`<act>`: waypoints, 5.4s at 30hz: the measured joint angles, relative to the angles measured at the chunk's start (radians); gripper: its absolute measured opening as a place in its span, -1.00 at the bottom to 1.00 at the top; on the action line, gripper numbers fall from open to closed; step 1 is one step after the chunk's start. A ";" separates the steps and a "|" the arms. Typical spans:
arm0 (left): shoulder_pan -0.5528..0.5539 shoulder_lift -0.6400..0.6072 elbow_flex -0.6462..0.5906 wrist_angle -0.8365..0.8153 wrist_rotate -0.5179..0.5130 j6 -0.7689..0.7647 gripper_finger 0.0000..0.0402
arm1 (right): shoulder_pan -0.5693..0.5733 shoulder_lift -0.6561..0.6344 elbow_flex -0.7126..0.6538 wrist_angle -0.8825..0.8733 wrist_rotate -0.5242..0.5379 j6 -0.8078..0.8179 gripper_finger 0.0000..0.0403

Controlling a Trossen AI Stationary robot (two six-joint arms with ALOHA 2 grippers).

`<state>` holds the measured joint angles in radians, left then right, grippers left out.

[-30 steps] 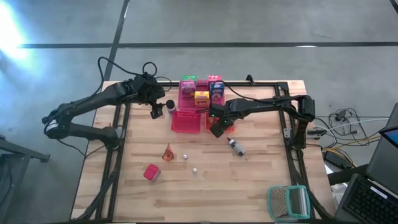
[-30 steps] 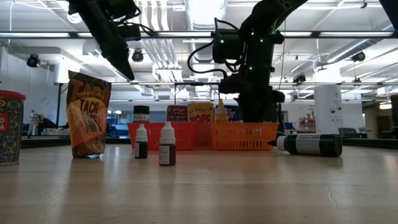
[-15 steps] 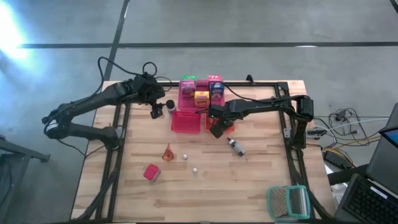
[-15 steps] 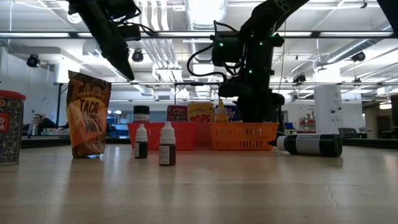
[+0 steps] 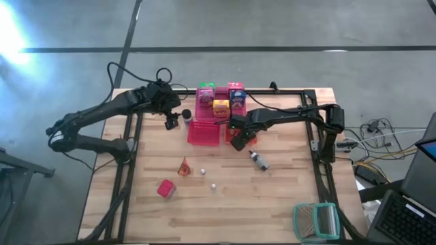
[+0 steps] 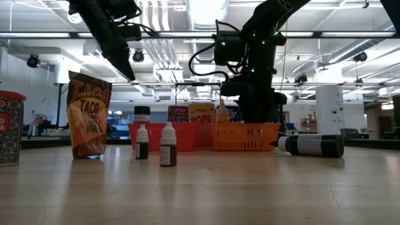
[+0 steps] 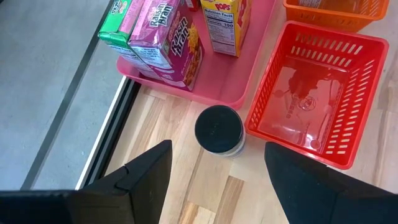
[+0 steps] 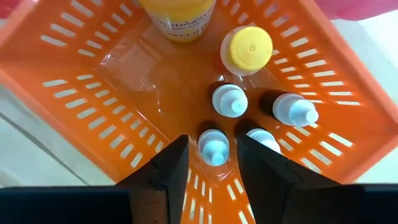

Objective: Pick & Place Kitchen Items
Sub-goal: Move the small violet food coloring bottle to the middle right of the table

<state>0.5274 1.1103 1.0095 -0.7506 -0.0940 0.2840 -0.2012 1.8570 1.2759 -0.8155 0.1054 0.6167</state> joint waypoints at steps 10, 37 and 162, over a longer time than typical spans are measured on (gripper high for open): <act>0.000 0.000 0.000 0.000 0.000 0.000 0.30 | 0.031 -0.072 0.069 -0.063 -0.001 -0.008 -0.27; 0.000 0.000 0.000 0.000 0.000 0.000 0.30 | 0.466 -0.670 -0.193 0.086 0.171 -0.038 -0.96; -0.711 0.654 0.163 0.080 0.055 -0.285 -0.33 | 0.450 -0.812 -0.409 0.227 0.351 -0.120 -0.96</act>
<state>-0.1833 1.7645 1.1721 -0.6708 -0.0387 -0.0006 0.2485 1.0454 0.8673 -0.5884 0.4561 0.4969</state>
